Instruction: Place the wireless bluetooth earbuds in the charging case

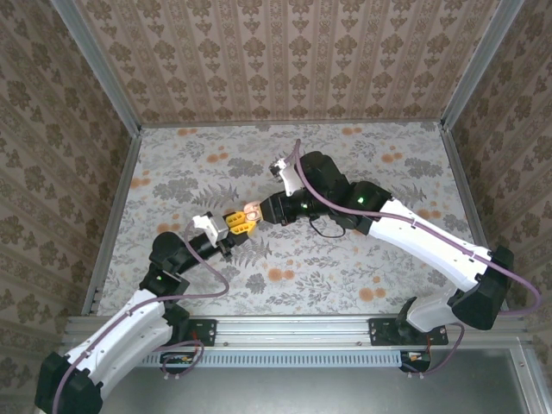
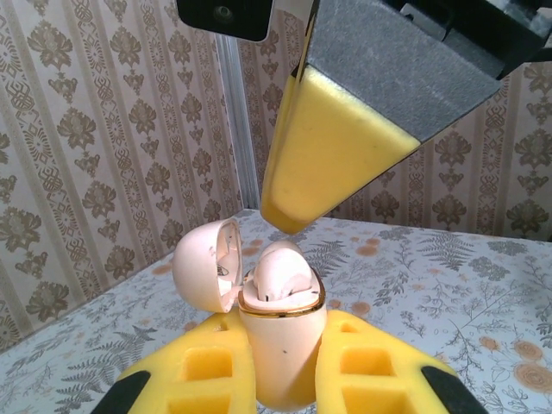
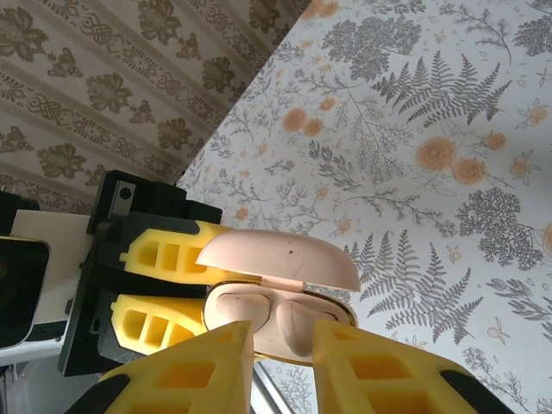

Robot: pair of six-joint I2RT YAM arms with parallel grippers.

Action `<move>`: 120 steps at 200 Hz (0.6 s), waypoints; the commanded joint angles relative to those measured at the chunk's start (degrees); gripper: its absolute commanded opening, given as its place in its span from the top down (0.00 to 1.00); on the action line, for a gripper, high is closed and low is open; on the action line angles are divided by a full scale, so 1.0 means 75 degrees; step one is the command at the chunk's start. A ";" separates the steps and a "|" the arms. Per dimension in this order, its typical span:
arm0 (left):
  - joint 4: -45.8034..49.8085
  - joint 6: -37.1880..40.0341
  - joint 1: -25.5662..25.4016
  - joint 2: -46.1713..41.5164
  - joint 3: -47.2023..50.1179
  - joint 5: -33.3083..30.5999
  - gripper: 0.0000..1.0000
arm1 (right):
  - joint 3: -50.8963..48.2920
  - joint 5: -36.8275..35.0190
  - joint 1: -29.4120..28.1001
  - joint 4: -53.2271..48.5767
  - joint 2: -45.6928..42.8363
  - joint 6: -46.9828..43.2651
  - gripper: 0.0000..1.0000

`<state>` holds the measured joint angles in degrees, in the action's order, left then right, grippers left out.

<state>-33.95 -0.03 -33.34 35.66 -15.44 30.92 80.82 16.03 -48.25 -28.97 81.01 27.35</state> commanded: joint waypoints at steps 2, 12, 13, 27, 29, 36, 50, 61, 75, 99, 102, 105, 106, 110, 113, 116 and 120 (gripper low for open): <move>-0.0349 -0.0167 0.0016 -0.0160 -0.0273 0.0153 1.00 | -0.0213 -0.0135 0.0104 0.0027 -0.0019 0.0018 0.76; -0.0338 -0.0161 0.0016 -0.0184 -0.0263 0.0142 1.00 | -0.0272 -0.0110 0.0151 0.0130 -0.0105 0.0086 0.76; -0.0325 -0.0166 0.0016 -0.0184 -0.0262 0.0137 1.00 | -0.0280 -0.0110 0.0157 0.0145 -0.0110 0.0095 0.76; -0.0301 -0.0173 0.0010 -0.0225 -0.0252 0.0165 1.00 | -0.0424 -0.0081 0.0305 0.0375 -0.0478 0.0274 0.75; -0.0301 -0.0172 0.0015 -0.0230 -0.0250 0.0166 1.00 | -0.0444 -0.0077 0.0322 0.0416 -0.0524 0.0307 0.75; -0.0291 -0.0169 0.0025 -0.0253 -0.0261 0.0192 1.00 | -0.0542 -0.0036 0.0452 0.0552 -0.0691 0.0417 0.75; -0.0256 -0.0134 0.0028 -0.0266 -0.0303 0.0323 1.00 | -0.0700 0.0178 0.0754 0.0732 -0.0905 0.0655 0.71; -0.0068 -0.0131 0.0039 -0.0238 -0.0453 0.0444 1.00 | -0.0796 0.0511 0.1054 0.0841 -0.0938 0.0788 0.69; 0.0214 -0.0073 0.0039 -0.0131 -0.0712 0.0723 1.00 | -0.0849 0.1107 0.1367 0.1011 -0.0829 0.0981 0.67; 0.0193 -0.0073 0.0039 0.0202 -0.1007 0.1392 1.00 | -0.0639 0.2050 0.1546 0.1236 -0.0291 0.1207 0.66; 0.0186 -0.0077 0.0039 0.0242 -0.1046 0.1439 1.00 | -0.0618 0.2136 0.1547 0.1273 -0.0226 0.1228 0.66; 0.0177 -0.0078 0.0039 0.0292 -0.1082 0.1489 1.00 | -0.0598 0.2226 0.1547 0.1317 -0.0220 0.1245 0.66; 0.0179 -0.0083 0.0039 0.0306 -0.1093 0.1502 1.00 | -0.0589 0.2265 0.1547 0.1336 -0.0220 0.1254 0.66; 0.0179 -0.0082 0.0039 0.0353 -0.1130 0.1562 1.00 | -0.0573 0.2391 0.1547 0.1434 0.0023 0.1311 0.67; 0.0177 -0.0080 0.0039 0.0391 -0.1162 0.1598 1.00 | -0.0575 0.2529 0.1547 0.1511 0.0098 0.1354 0.67; 0.0175 -0.0079 0.0039 0.0422 -0.1187 0.1627 1.00 | -0.0569 0.2653 0.1547 0.1605 0.0154 0.1408 0.67; 0.0179 -0.0078 0.0039 0.0467 -0.1209 0.1664 1.00 | -0.0570 0.2826 0.1547 0.1732 0.0220 0.1492 0.67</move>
<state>-32.14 -0.38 -33.30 37.54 -21.71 38.28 75.57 26.85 -36.53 -20.78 78.17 34.96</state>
